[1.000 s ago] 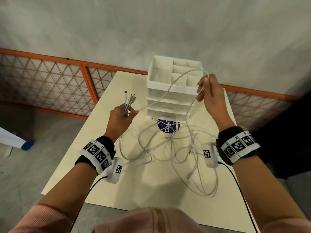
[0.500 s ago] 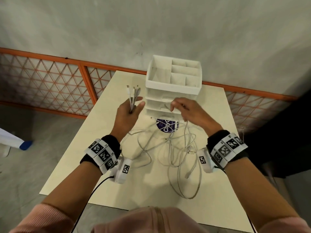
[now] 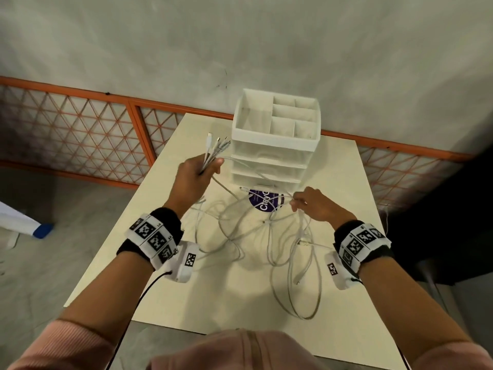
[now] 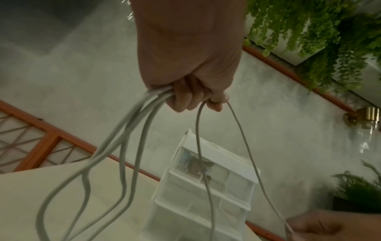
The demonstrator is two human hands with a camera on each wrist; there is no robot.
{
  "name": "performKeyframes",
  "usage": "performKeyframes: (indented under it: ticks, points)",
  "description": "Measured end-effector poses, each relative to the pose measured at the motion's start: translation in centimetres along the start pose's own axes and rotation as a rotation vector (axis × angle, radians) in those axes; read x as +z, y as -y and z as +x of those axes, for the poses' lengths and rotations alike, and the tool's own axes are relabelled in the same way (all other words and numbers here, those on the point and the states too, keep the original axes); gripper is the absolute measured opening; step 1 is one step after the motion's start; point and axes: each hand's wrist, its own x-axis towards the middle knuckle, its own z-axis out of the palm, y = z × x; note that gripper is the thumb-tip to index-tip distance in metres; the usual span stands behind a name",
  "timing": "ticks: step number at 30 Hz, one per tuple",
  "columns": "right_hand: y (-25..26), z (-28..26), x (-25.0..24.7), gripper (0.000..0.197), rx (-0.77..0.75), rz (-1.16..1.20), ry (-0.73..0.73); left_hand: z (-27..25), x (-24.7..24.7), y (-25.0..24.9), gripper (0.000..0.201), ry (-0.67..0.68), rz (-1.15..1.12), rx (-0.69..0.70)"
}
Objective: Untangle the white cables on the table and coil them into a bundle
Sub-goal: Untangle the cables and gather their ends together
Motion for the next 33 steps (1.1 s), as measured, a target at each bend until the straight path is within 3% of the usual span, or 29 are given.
performKeyframes:
  ticks: [7, 10, 13, 14, 16, 18, 20, 22, 25, 26, 30, 33]
  points:
    - [0.6, 0.8, -0.7, 0.027, 0.047, 0.091, -0.341, -1.0, 0.8, 0.8, 0.022, 0.157, 0.078, -0.081]
    - [1.0, 1.5, -0.7, 0.029, 0.123, 0.096, -0.326, -1.4, 1.0, 0.3, 0.02, 0.16, 0.023, -0.125]
    - [2.9, 1.1, -0.8, 0.041, 0.003, 0.21, -0.37, -1.5, 0.9, -0.3, 0.034, 0.176, -0.127, -0.146]
    - [4.1, 0.7, -1.0, 0.042, -0.076, 0.265, -0.353, -1.6, 0.9, -0.8, 0.036, 0.206, -0.236, -0.163]
    - [6.8, 0.1, -1.3, 0.048, -0.186, 0.369, -0.163, -1.6, 0.9, -2.3, 0.036, 0.269, -0.473, -0.192]
    - [9.5, -0.2, -1.1, 0.065, -0.218, 0.355, 0.075, -1.3, 1.1, -3.9, 0.035, 0.296, -0.609, -0.193]
    - [11.7, -0.1, -0.1, 0.082, -0.234, 0.322, 0.199, -1.0, 1.4, -5.5, 0.035, 0.314, -0.67, -0.165]
    - [13.2, 0.1, 1.2, 0.072, -0.258, 0.368, 0.279, -0.7, 1.7, -6.9, 0.034, 0.339, -0.744, -0.151]
    - [13.7, 0.7, 2.9, 0.011, -0.289, 0.469, 0.333, -0.3, 1.3, -8.2, 0.034, 0.334, -0.835, -0.11]
    - [13.1, 0.9, 3.3, 0.009, -0.268, 0.436, 0.291, -0.1, 0.8, -8.4, 0.034, 0.32, -0.835, -0.093]
    - [7.8, 2.1, 4.5, 0.029, -0.188, 0.191, 0.12, 0.3, -1.7, -7.8, 0.033, 0.26, -0.725, -0.082]
    - [5.4, 2.1, 3.8, 0.026, -0.114, 0.075, -0.006, 0.0, -2.0, -5.8, 0.031, 0.253, -0.486, -0.08]
